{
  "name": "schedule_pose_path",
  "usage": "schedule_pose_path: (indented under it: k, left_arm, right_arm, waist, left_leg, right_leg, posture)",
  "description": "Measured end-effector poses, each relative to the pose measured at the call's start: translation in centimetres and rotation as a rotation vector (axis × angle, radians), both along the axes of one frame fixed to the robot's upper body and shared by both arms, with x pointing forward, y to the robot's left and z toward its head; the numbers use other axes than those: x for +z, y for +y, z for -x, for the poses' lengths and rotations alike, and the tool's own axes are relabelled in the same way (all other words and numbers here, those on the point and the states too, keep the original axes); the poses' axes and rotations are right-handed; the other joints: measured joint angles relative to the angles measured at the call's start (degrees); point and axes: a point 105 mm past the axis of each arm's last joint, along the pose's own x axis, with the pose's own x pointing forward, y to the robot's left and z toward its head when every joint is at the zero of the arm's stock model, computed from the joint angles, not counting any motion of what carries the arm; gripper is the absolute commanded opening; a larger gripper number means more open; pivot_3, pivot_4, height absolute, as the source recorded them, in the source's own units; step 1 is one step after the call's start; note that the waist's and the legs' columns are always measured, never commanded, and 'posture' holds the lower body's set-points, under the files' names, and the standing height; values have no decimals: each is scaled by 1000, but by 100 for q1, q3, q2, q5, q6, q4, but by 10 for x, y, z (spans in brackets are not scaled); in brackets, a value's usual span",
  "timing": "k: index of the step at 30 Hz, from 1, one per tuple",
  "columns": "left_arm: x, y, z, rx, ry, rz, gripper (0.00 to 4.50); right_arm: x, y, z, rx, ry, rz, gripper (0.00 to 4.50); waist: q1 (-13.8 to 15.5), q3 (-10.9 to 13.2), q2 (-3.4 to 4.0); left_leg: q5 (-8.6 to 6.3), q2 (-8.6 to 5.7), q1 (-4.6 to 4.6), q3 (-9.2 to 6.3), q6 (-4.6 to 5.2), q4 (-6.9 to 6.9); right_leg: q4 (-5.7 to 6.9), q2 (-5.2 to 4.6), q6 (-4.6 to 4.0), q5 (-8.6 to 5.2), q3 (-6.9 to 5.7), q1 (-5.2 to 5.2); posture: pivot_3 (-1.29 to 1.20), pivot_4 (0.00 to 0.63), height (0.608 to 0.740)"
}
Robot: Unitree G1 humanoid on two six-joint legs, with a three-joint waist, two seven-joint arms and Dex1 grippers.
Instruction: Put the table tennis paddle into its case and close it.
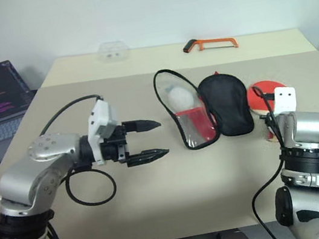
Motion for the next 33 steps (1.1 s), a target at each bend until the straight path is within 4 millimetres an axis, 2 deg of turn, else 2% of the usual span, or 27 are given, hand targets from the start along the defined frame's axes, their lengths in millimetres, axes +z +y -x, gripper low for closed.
schedule_pose_path:
  k: [4,9,13,17,20,23,26,29,33]
  left_arm:
    - [0,0,-1,8,-3,1,4193]
    - [0,0,-1,9,-3,1,4193]
    - [0,0,-1,10,-3,0,4193]
    - [0,0,-1,10,-4,-1,4193]
    - [0,0,-1,10,-4,-1,4193]
    - [0,0,-1,10,-4,-1,4193]
    - [0,0,-1,11,-5,0,4193]
    - [0,0,-2,13,-4,0,4193]
    - [-2,0,0,12,-2,-3,4193]
  right_arm:
    - [1,-3,0,-17,3,13,1083]
    - [9,-17,2,-86,3,64,1083]
    - [33,-25,1,-146,-53,96,1082]
    - [57,-22,-4,-135,-118,125,1082]
    - [68,-3,-14,-68,-156,124,1082]
    - [78,30,-27,53,-194,99,1082]
    - [79,60,-33,162,-204,70,1082]
    - [76,79,-35,245,-200,47,1082]
    - [72,92,-35,298,-184,31,1082]
  waist:
    - [16,0,1]
    - [101,9,14]
    - [108,16,26]
    - [94,16,27]
    - [61,18,29]
    - [23,18,30]
    - [24,18,30]
    - [44,19,30]
    - [84,19,30]
  left_leg:
    - [0,0,-1,0,0,0]
    - [1,1,-8,8,-1,-7]
    - [1,2,-11,13,-1,-12]
    - [1,2,-11,15,-1,-12]
    - [1,2,-10,16,-1,-12]
    - [0,4,-11,15,-1,-13]
    - [1,4,-15,12,-1,-12]
    - [1,4,-19,9,-1,-12]
    - [0,5,-19,8,-1,-11]
  right_leg:
    - [1,0,0,0,1,-2]
    - [-2,0,0,0,2,-16]
    - [-3,2,-1,-1,5,-24]
    - [-2,3,-1,-1,7,-25]
    - [0,4,-1,-1,9,-25]
    - [0,7,-1,-1,8,-26]
    - [-3,5,-1,-1,4,-26]
    - [-4,0,-1,-1,1,-27]
    - [-4,0,-1,-1,0,-28]
  posture:
    - [0,150,740]
    - [0,150,740]
    - [0,150,740]
    - [0,150,740]
    - [0,150,740]
    - [0,150,740]
    - [0,150,740]
    - [0,150,740]
    - [0,150,740]
